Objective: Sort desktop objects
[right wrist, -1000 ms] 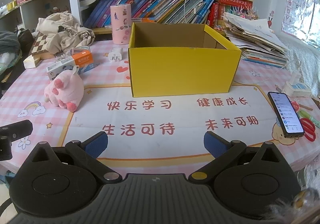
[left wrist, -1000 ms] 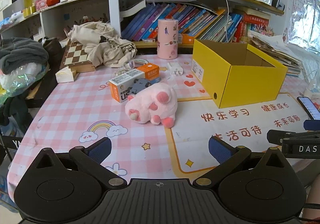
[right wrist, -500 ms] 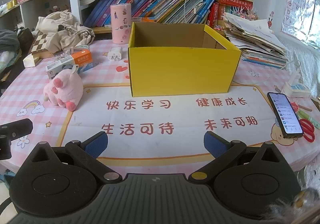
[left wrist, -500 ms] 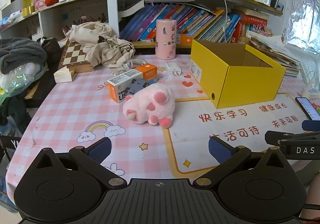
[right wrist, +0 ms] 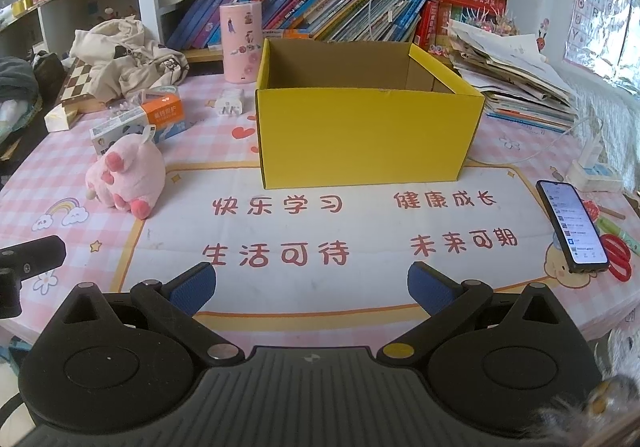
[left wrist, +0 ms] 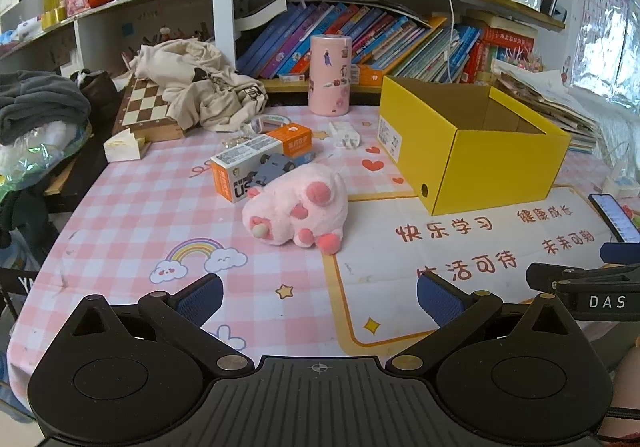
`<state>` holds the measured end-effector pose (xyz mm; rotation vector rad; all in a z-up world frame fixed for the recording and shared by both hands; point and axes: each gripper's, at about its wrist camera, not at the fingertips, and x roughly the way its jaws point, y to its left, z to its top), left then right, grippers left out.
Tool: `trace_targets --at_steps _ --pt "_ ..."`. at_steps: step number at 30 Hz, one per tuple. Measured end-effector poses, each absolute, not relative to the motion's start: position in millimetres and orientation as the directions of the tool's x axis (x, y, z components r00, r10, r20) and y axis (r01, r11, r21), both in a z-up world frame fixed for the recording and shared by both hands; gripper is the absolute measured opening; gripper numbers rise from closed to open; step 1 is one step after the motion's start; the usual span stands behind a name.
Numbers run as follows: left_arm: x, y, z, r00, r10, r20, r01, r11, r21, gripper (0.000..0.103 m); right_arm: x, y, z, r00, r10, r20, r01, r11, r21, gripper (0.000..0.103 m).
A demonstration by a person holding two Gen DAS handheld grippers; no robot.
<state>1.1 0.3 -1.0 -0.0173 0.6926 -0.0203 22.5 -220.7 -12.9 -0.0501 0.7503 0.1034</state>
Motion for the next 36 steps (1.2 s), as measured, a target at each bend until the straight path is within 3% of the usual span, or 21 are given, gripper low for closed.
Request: trace_targets --at_steps 36 --pt "5.8 5.7 -2.8 0.766 -0.034 -0.642 0.026 0.999 -0.021 0.103 29.7 -208.7 -14.9 0.713 0.067 -0.698 -0.12 0.992 -0.027 0.103"
